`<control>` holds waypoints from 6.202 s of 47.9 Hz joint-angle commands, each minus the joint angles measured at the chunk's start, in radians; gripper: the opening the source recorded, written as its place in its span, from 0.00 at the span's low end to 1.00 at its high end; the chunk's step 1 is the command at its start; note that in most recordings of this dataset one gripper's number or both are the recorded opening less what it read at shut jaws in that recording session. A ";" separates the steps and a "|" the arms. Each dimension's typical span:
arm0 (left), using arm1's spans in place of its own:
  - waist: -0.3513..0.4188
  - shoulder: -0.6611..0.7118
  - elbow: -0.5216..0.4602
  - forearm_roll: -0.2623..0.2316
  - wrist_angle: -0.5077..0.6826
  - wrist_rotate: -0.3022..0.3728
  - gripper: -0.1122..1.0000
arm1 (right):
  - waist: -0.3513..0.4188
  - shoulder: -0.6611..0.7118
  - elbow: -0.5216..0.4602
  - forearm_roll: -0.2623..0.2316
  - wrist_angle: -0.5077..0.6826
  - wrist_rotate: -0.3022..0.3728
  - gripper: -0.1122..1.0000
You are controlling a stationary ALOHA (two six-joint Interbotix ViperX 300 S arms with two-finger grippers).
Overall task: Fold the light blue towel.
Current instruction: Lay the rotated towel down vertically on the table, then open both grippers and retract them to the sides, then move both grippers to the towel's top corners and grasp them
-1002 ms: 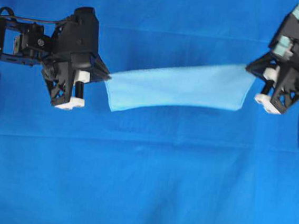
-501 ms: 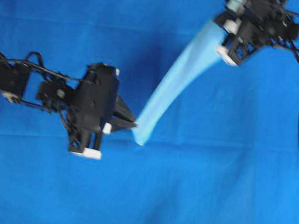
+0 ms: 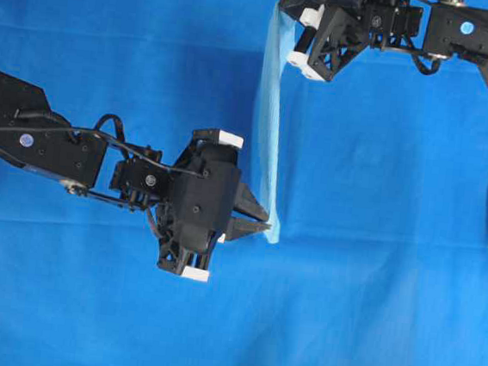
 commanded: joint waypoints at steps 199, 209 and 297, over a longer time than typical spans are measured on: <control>0.247 -0.552 0.607 -0.009 -0.347 -0.103 0.74 | 0.092 -0.569 0.594 0.026 -0.299 0.178 0.65; 0.262 -0.488 0.571 -0.011 -0.379 -0.101 0.74 | 0.080 -0.565 0.574 0.026 -0.281 0.178 0.65; 0.601 0.331 0.178 -0.009 -0.468 -0.011 0.11 | -0.156 0.227 0.258 -0.029 -0.284 0.170 0.14</control>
